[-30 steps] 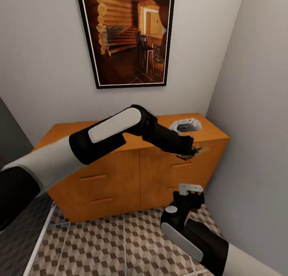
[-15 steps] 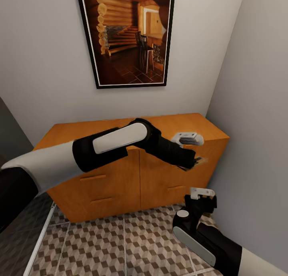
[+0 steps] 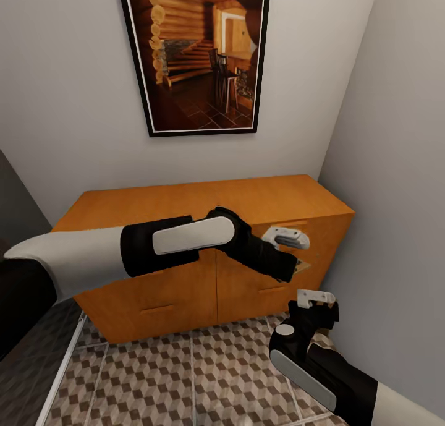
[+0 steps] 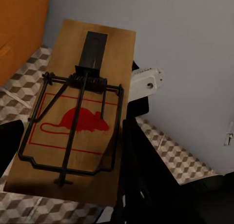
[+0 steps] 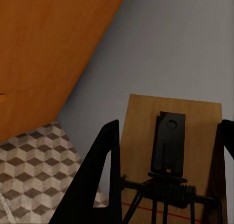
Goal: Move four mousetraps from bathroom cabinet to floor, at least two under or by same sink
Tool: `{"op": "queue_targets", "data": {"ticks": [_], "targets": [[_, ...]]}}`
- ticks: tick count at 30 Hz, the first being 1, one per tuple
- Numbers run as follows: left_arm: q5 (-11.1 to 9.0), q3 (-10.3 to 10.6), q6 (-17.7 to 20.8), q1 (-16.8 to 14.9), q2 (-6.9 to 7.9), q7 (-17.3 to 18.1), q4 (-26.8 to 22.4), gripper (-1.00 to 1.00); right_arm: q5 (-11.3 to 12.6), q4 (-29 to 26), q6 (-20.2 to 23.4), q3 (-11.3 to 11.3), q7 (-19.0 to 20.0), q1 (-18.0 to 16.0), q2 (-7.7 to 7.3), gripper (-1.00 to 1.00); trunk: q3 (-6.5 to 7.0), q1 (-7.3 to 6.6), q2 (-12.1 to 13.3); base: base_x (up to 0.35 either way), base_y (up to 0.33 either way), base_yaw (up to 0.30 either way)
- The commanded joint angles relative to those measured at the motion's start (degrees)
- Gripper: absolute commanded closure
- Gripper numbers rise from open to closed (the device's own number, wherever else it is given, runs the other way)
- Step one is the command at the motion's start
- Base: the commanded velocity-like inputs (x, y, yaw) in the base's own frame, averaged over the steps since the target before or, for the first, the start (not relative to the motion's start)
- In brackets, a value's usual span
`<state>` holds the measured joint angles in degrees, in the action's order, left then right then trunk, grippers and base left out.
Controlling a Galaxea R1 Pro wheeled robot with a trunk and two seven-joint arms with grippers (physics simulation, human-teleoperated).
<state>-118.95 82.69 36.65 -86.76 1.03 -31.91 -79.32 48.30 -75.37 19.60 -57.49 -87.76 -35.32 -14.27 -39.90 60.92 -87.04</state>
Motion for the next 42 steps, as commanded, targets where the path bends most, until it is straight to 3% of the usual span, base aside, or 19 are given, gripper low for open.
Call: {"op": "queue_targets", "data": {"ticks": [1, 5, 10, 15, 19, 27, 33, 39, 42], "targets": [[-0.5, 0.8, -0.4, -0.1, 0.02, -0.4, -0.1, 1.0, 0.4, -0.1, 0.5, -0.2, -0.3, -0.1, -0.07, 1.0, -0.06, 0.0, 0.0, 0.0, 0.0, 0.0], [-0.5, 3.4, -1.9, -0.1, 0.02, -0.4, 0.0, 1.0, 0.5, 0.0, 0.6, -0.2, -0.3, -0.1, -0.13, 1.0, -0.06, 0.0, 0.0, 0.0, 0.0, 0.0], [-0.5, 8.3, -6.8, -0.1, -0.08, 0.2, -0.2, 1.0, 0.6, 0.0, 0.7, -0.3, -0.3, -0.1, -0.23, 1.0, -0.06, 0.0, 0.0, 0.0, 0.0, 0.0], [-0.5, 10.3, -7.8, -0.1, 0.0, 1.5, 0.0, 1.0, 0.6, 0.0, 0.9, -2.2, -0.3, -0.1, -0.76, 1.0, -0.06, 0.0, 0.0, 0.0, 0.0, 0.0], [-0.5, 10.6, -8.0, -0.1, 0.02, 1.7, 0.1, 1.0, 0.5, -0.1, 0.9, -4.1, -0.3, -0.1, -2.01, 1.0, -0.06, 0.0, 0.0, 0.0, 0.0, 0.0], [-0.5, 10.7, -8.1, -0.1, 0.02, 1.8, 0.1, 1.0, 0.7, 0.0, 0.7, -5.5, 0.1, -0.1, -4.47, 1.0, -0.06, 0.0, 0.0, 0.0, 0.0, 0.0], [-0.5, 10.9, -8.1, -0.1, 0.02, 1.8, 0.1, 1.0, 0.8, 0.8, 0.3, -8.8, 0.2, -0.1, -4.86, 1.0, -0.06, 0.0, 0.0, 0.0, 0.0, 0.0], [-0.8, 10.0, -7.7, -1.8, 0.63, 1.4, -0.6, 1.0, 1.5, 1.2, 0.3, -8.4, 0.1, -1.4, -5.08, 1.0, -0.06, 0.0, 0.0, 0.0, 0.0, 0.0], [-0.9, 9.1, -7.2, -1.0, 0.76, 0.9, -1.1, 1.0, 0.7, 1.3, 0.3, -8.4, 1.1, -1.9, -5.16, 1.0, -0.06, 0.0, 0.0, 0.0, 0.0, 0.0]]}}
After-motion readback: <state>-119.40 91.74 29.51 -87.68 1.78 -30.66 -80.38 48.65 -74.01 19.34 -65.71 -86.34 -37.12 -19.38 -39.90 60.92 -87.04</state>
